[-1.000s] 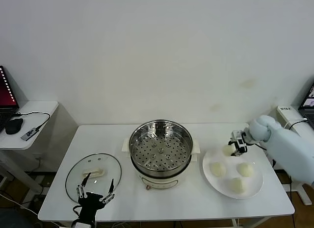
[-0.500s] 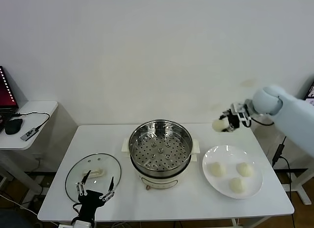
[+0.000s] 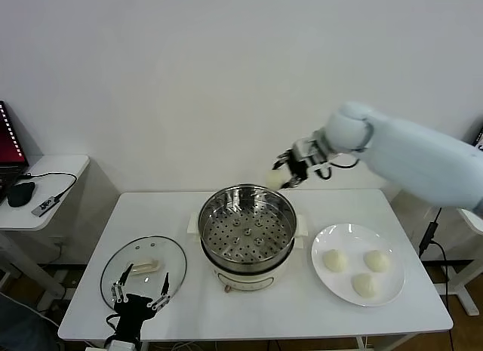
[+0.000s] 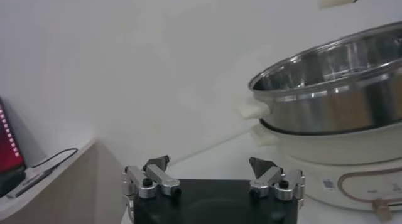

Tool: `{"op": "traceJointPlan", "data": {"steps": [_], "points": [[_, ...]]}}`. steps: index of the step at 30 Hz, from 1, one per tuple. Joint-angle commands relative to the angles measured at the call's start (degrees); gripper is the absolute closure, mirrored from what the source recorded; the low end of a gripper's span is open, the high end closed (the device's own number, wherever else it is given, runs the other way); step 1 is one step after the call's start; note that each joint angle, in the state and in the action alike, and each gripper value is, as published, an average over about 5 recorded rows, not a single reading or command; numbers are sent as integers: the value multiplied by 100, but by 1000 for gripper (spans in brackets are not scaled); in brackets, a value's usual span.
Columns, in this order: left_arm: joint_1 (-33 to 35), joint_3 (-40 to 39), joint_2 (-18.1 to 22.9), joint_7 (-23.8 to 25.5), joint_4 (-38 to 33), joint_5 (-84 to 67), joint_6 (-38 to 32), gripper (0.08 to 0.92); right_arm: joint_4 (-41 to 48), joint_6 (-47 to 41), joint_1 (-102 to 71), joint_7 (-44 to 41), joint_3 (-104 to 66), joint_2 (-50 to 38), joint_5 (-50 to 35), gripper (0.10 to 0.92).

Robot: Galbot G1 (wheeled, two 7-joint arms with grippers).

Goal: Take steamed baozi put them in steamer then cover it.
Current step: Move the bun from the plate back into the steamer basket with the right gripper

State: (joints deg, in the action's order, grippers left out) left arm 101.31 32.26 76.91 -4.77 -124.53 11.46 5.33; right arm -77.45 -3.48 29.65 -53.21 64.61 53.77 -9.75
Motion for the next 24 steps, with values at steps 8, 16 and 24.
{"op": "traceJointPlan", "data": {"steps": [8,16,24], "points": [[77,30,17,-21,-50,13,-36,177,649,1825,-302,517,876,1334,1671,474],[79,33,19,-25,-85,18,-35,177,1257,2507,-568,860,661,1533,2671,474],[94,17,28,-27,-113,28,-37,177,1460,2707,-638,975,617,1629,2840,476]]}}
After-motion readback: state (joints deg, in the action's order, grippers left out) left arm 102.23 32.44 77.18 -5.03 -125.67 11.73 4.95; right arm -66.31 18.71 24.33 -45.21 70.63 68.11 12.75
